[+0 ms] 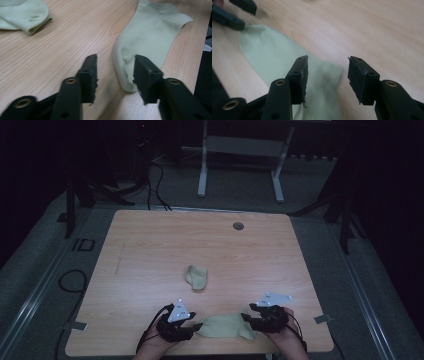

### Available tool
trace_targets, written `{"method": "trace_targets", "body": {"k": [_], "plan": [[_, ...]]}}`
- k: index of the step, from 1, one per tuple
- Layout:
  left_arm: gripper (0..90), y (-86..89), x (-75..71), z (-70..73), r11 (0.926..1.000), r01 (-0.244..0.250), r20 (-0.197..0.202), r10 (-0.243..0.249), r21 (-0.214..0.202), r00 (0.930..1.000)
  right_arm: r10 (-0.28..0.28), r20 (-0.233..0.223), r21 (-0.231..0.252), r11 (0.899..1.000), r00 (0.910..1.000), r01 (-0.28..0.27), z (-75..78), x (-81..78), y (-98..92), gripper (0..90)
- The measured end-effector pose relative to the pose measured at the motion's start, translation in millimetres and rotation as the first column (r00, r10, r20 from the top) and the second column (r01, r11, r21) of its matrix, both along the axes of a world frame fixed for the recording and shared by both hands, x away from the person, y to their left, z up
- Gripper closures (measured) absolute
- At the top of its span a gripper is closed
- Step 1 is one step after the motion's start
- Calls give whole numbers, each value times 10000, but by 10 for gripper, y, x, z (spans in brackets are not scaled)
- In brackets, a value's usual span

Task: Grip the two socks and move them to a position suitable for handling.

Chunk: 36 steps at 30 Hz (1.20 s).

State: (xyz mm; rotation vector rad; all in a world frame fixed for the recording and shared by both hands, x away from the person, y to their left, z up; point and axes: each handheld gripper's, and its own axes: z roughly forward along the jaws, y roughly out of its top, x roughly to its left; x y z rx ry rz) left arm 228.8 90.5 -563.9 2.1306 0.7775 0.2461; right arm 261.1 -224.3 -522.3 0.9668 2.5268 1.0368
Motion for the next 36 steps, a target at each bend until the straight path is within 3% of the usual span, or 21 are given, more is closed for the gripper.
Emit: {"method": "trace_targets", "body": {"k": [7, 15, 21, 25, 36], "plan": [[509, 135, -6, 5, 9997, -220, 1, 220, -145, 9998, 371, 185, -86, 9993, 9991, -370, 123, 214, 268, 521], [464, 244, 3, -2, 9987, -458, 4, 458, -217, 9990, 944, -5, 68, 9955, 9955, -944, 208, 484, 635, 511], [440, 271, -5, -16, 9982, -528, -64, 527, -269, 9986, 1108, 159, -163, 9937, 9937, -1105, 230, 646, 878, 510], [440, 293, -16, -9, 9980, -547, -14, 547, -318, 9985, 1163, 191, -402, 9925, 9930, -1155, 251, 835, 1143, 511], [441, 289, -17, -12, 9985, -474, 7, 474, -275, 9989, 997, -59, -1058, 9894, 9950, -998, 113, 1171, 1584, 507]]}}
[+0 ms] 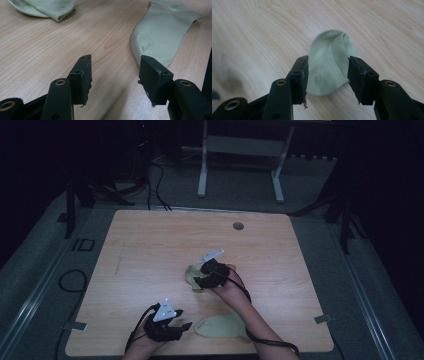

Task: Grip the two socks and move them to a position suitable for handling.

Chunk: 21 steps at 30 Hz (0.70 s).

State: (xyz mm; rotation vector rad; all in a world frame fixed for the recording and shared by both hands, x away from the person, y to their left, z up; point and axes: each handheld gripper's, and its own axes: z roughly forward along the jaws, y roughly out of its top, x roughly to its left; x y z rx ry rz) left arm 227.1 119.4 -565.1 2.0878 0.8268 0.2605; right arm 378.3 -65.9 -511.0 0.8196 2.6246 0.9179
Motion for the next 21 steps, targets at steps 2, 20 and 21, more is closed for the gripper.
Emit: {"method": "trace_targets", "body": {"k": [2, 20, 21], "plan": [[441, -1, -1, -2, 10000, 25, -20, -25, -11, 10000, -45, -137, -93, 9999, 9999, 44, -39, 54, 52, 505], [440, 35, 16, 1, 9999, -40, -7, 40, -154, 10000, -586, -486, -723, 9959, 9971, 550, -336, 247, 294, 497], [441, 38, 18, 1, 9999, -36, 2, 36, -159, 10000, -635, -429, -777, 9952, 9971, 601, -337, 253, 302, 516]]}}
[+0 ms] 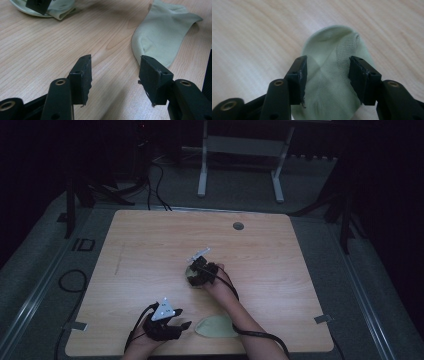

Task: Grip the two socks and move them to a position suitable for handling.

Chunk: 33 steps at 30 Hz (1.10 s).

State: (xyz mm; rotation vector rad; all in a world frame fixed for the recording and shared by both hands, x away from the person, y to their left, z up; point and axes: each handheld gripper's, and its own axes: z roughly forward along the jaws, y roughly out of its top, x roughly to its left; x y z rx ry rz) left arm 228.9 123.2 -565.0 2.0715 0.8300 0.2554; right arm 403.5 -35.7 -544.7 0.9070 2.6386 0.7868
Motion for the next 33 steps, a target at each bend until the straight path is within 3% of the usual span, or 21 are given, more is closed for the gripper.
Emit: {"method": "trace_targets", "body": {"k": [3, 7, 11, 14, 17, 20, 26, 33], "plan": [[440, 5, 2, -2, 10000, -48, 11, 48, 21, 10000, 52, 117, -227, 9997, 9999, -50, -5, 15, 22, 562], [440, 1, -2, -8, 10000, -56, 19, 56, 31, 10000, 248, 612, -600, 9980, 9978, -211, -24, 8, 47, 630], [439, -9, -6, -8, 10000, -56, 30, 56, 57, 10000, 345, 1181, -1032, 9944, 9924, -222, -39, -12, 78, 786], [439, -8, 0, -11, 10000, -51, 27, 50, 52, 10000, 350, 1140, -1323, 9910, 9929, -197, -16, 4, 105, 812], [423, 7, 4, -10, 9999, -100, 7, 100, 11, 9999, 334, 1147, -1207, 9925, 9928, -195, 24, 22, 81, 818], [413, 21, 14, -11, 9999, -104, 11, 104, -16, 9999, 266, 1141, -660, 9976, 9931, -191, 146, 18, 15, 818], [403, 18, 12, -6, 9998, -165, 14, 165, -95, 9999, 462, 1548, -569, 9977, 9869, -378, 488, -16, -156, 818], [403, 3, 11, -5, 9998, -135, -21, 135, -129, 9999, 403, 1885, -433, 9985, 9812, -326, 746, -146, -481, 817]]}}
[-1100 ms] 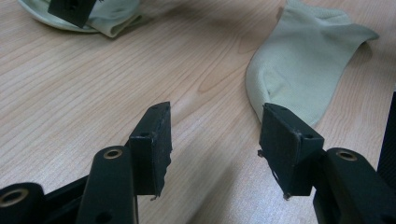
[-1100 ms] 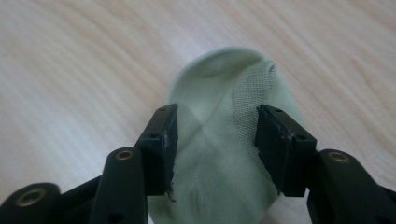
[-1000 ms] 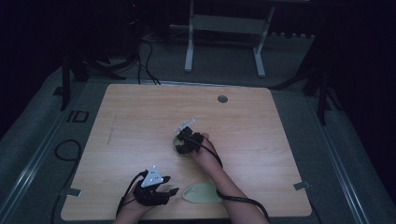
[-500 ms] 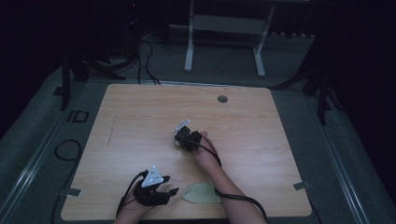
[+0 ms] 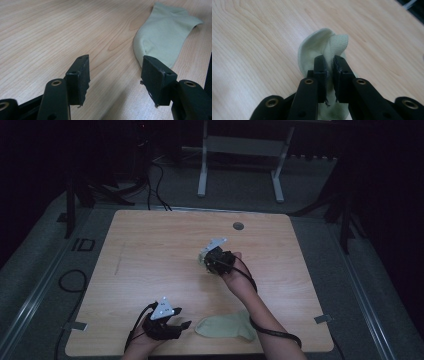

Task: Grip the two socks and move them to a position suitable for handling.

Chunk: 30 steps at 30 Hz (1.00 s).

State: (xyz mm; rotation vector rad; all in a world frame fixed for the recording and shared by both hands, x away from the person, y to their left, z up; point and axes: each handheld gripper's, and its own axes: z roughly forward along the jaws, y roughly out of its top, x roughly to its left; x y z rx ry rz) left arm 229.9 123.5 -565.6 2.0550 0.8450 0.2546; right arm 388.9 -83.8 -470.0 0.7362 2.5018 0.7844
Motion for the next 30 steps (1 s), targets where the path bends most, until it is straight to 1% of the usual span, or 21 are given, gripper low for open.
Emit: {"method": "trace_targets", "body": {"k": [3, 5, 8, 10, 11, 12, 14, 15, 17, 19, 20, 22, 25, 28, 29, 30], "plan": [[403, -8, -4, 9, 10000, -1, 18, 1, -7, 10000, 13, 268, 133, 9999, 9996, -17, 66, -102, -126, 817], [403, -15, -8, 10, 10000, -9, 16, 9, -24, 10000, 67, 435, 107, 9999, 9990, -72, 92, -187, -203, 816], [403, -28, -5, 4, 10000, 35, -18, -35, 30, 10000, 19, 421, 162, 9999, 9991, -26, 90, -312, -302, 816], [403, -37, -7, 3, 10000, 52, -12, -52, 49, 10000, -6, 450, 74, 10000, 9990, 3, 54, -397, -360, 815], [403, -37, -7, 3, 10000, 52, -12, -52, 49, 10000, -6, 450, 74, 10000, 9990, 3, 54, -397, -360, 815], [403, -40, -10, 6, 10000, 63, -9, -63, 31, 10000, 31, 392, 110, 9999, 9992, -35, -37, -503, -432, 814], [403, -45, -9, 3, 10000, 45, -15, -45, 6, 10000, -55, 402, -16, 10000, 9992, 56, -110, -561, -458, 814], [403, -46, -8, 2, 10000, 32, -18, -32, 6, 10000, -64, 332, 64, 10000, 9994, 62, -158, -593, -477, 814], [403, -50, -4, -1, 10000, 44, -53, -44, 2, 10000, -84, 303, 20, 10000, 9995, 83, -258, -643, -507, 814], [403, -53, -4, -2, 10000, 29, -82, -28, 21, 10000, -85, 112, 30, 10000, 9999, 85, -357, -697, -517, 812], [404, -55, -2, -5, 10000, 37, -81, -36, 27, 10000, -97, 114, -65, 9999, 9999, 98, -404, -713, -516, 812], [403, -56, 2, -9, 10000, 24, -113, -24, 29, 9999, -194, 10, -42, 9998, 9998, 194, -485, -731, -508, 812], [403, -60, 4, -17, 10000, 24, -113, -23, 60, 9999, -138, -91, -49, 9999, 9999, 137, -578, -724, -476, 809], [404, -64, 8, -27, 10000, 4, -153, -3, 57, 9999, 4, -176, -67, 10000, 9998, -6, -653, -702, -417, 806], [403, -64, 11, -30, 10000, 38, -182, -37, 45, 9998, 14, -235, -26, 10000, 9997, -15, -678, -683, -398, 805], [403, -63, 12, -32, 10000, 36, -176, -35, 66, 9998, -9, -265, -91, 10000, 9996, 7, -702, -667, -380, 802]]}}
